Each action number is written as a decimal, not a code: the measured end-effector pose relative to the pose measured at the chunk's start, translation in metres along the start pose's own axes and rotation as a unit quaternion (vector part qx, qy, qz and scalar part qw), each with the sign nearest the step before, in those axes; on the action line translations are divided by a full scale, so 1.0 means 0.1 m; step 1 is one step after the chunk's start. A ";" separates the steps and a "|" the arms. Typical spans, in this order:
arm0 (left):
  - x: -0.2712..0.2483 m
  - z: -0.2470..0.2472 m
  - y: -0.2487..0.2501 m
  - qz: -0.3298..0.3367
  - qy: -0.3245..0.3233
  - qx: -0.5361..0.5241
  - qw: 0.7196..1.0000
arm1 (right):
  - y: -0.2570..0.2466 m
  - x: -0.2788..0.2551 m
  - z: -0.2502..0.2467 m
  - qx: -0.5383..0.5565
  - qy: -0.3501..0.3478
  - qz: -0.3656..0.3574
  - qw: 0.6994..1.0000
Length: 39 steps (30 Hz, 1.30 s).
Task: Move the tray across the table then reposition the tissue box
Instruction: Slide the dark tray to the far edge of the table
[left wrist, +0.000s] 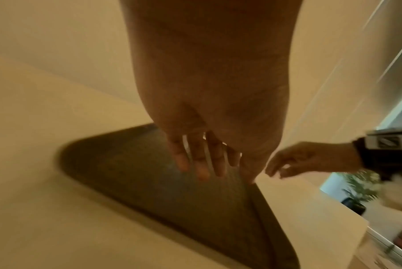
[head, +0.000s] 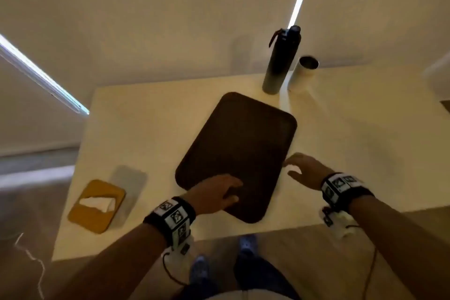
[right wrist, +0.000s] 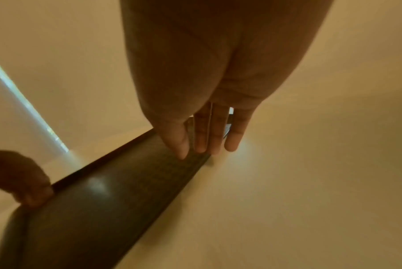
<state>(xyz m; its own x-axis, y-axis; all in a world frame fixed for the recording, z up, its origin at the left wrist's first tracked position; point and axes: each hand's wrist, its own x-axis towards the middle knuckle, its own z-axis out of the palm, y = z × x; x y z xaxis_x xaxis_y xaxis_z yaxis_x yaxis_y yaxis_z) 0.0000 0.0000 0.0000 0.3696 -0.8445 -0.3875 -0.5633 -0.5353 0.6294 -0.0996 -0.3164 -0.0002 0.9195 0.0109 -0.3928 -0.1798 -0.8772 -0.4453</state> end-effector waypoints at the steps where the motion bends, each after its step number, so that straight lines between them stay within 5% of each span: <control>1: 0.18 0.08 0.06 0.019 -0.003 0.007 1.000 | 0.10 0.14 -0.04 -0.008 0.007 -0.015 1.000; 8: 0.87 0.60 0.46 -0.008 -0.027 0.026 0.999 | 0.45 0.65 -0.21 -0.146 -0.029 -0.136 0.979; 20: 0.93 0.78 0.40 -0.081 0.015 -0.039 0.996 | 0.50 0.88 -0.19 -0.252 -0.044 -0.275 0.927; 31: -0.02 0.38 -0.30 -0.141 0.067 0.052 0.986 | -0.28 0.72 0.45 -0.203 0.017 -0.273 0.940; 39: -0.44 0.09 -0.82 -0.205 0.169 0.030 0.964 | -0.95 0.69 0.84 -0.079 0.065 -0.181 0.978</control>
<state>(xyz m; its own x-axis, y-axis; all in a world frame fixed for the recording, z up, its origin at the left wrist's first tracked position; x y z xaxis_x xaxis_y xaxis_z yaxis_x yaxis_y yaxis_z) 0.0235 0.0809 -0.0410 0.7840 -0.5142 -0.3478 -0.3570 -0.8318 0.4250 -0.0483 -0.1922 -0.0529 0.9513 0.2830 -0.1225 0.2132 -0.8906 -0.4017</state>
